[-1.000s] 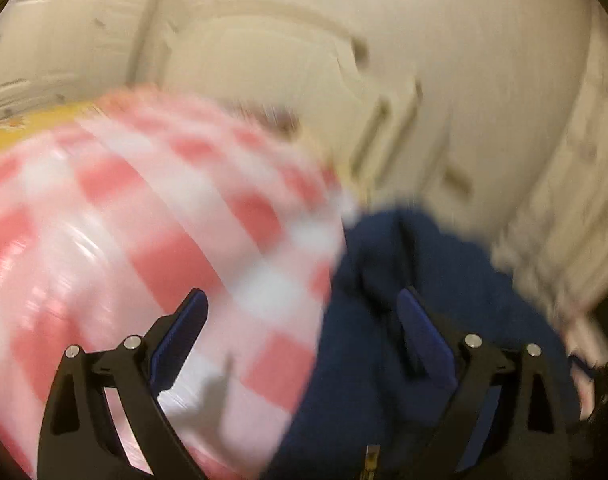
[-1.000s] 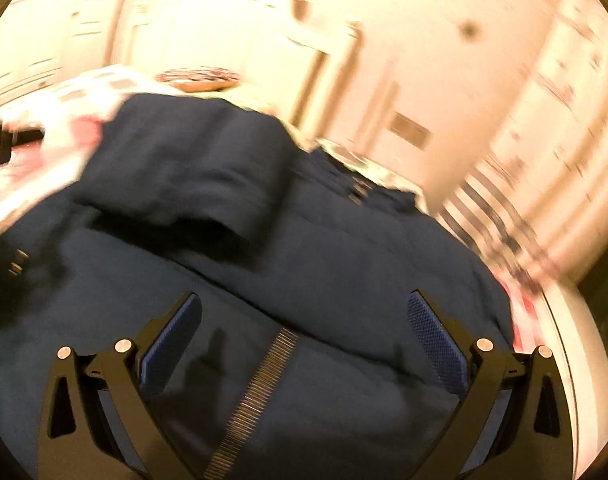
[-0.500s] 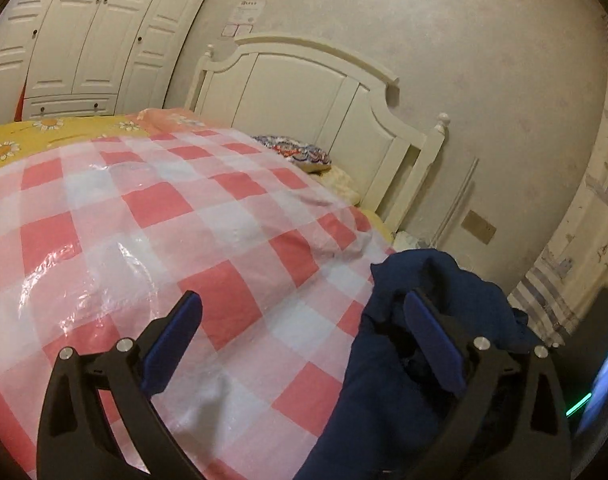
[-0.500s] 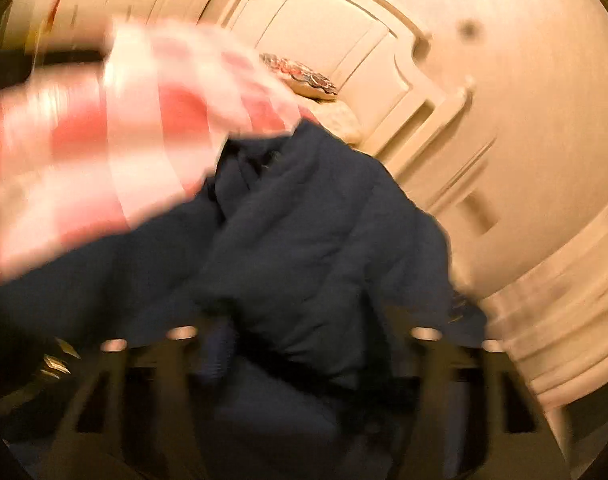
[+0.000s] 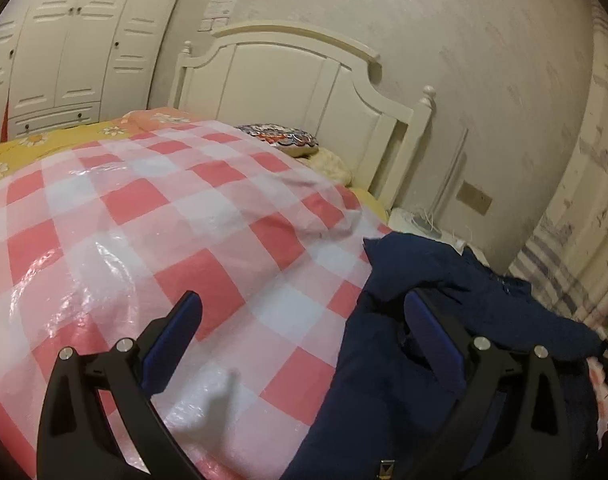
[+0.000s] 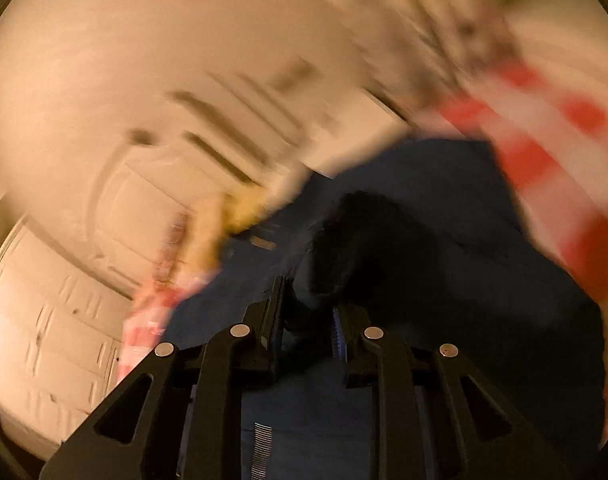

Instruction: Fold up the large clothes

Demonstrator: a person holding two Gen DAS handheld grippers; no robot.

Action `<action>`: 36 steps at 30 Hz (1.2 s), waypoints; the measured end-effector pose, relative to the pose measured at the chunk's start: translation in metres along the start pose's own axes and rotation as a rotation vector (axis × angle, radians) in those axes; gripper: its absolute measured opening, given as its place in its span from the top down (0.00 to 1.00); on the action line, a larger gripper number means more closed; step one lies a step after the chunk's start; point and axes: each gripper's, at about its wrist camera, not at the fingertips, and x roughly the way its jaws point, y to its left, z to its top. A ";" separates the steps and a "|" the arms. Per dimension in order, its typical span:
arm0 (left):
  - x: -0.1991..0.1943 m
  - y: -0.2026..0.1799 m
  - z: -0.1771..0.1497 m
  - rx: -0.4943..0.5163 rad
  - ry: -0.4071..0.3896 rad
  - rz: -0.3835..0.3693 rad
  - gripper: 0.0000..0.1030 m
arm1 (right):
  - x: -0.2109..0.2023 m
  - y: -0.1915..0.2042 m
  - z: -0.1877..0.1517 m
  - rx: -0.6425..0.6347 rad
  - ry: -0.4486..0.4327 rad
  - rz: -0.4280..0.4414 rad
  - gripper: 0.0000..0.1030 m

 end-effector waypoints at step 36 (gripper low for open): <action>0.014 0.007 -0.003 -0.027 0.072 0.040 0.02 | -0.004 -0.005 -0.058 -0.174 -0.032 -0.112 0.72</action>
